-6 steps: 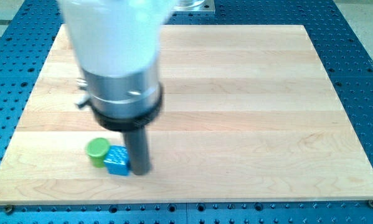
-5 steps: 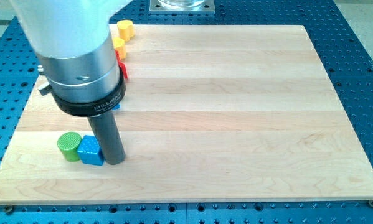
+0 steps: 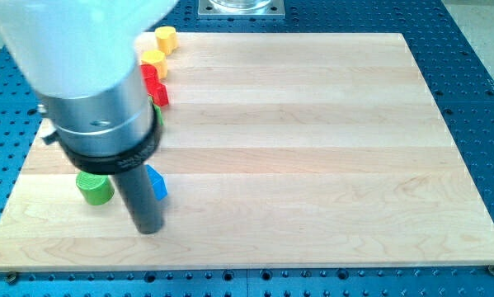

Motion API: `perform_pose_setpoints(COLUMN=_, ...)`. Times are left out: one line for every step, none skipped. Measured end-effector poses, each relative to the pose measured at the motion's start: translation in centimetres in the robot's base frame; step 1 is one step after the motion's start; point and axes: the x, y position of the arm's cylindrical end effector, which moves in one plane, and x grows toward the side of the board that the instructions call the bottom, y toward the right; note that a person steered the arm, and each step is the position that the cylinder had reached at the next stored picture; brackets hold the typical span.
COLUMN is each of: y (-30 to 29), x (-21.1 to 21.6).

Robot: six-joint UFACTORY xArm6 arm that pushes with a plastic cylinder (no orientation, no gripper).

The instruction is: Make a vertical line out of blue blocks and green circle

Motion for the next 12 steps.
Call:
perform_pose_setpoints(y=-0.5, x=-2.9)
perform_pose_setpoints(y=-2.8, x=-3.7)
perform_pose_setpoints(y=-2.5, x=-3.8)
perform_pose_setpoints(y=-2.6, x=-5.5)
perform_pose_setpoints(y=-3.3, x=-5.8)
perform_pose_setpoints(y=-4.2, x=-5.8)
perform_pose_setpoints(y=-4.2, x=-5.9)
perform_pose_setpoints(y=-4.2, x=-5.9)
perform_pose_setpoints(y=-4.2, x=-2.3)
perform_pose_setpoints(y=-6.9, x=2.5)
perform_pose_setpoints(y=-12.6, x=0.6)
perform_pose_setpoints(y=-11.0, x=-2.0)
